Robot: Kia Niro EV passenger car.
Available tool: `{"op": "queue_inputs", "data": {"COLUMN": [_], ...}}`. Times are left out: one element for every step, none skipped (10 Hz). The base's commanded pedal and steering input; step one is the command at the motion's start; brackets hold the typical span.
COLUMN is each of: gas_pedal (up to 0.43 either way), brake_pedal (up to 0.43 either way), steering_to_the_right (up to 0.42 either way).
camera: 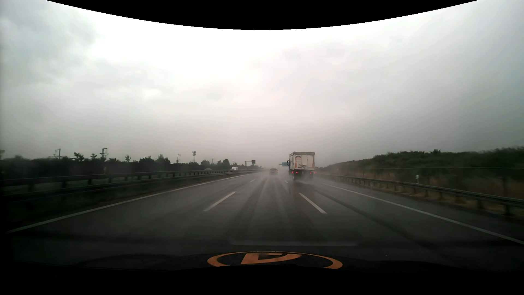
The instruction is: Follow the waypoints while adhering to traffic rules and regulations
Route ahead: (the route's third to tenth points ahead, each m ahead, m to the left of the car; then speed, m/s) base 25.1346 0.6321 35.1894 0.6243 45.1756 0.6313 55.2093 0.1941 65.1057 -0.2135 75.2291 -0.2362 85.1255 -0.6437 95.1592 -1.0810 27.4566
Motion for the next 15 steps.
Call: {"op": "queue_inputs", "data": {"gas_pedal": [0.24, 0.24, 0.24, 0.248, 0.248, 0.248, 0.248, 0.248, 0.248, 0.248, 0.248, 0.248, 0.248, 0.248, 0.248], "brake_pedal": [0.0, 0.0, 0.0, 0.0, 0.0, 0.0, 0.0, 0.0, 0.0, 0.0, 0.0, 0.0, 0.0, 0.0, 0.0], "steering_to_the_right": [-0.001, 0.0, 0.001, 0.002, 0.002, 0.001, 0.001, 0.002, 0.001, 0.001, 0.0, 0.0, 0.001, 0.003, 0.003]}}
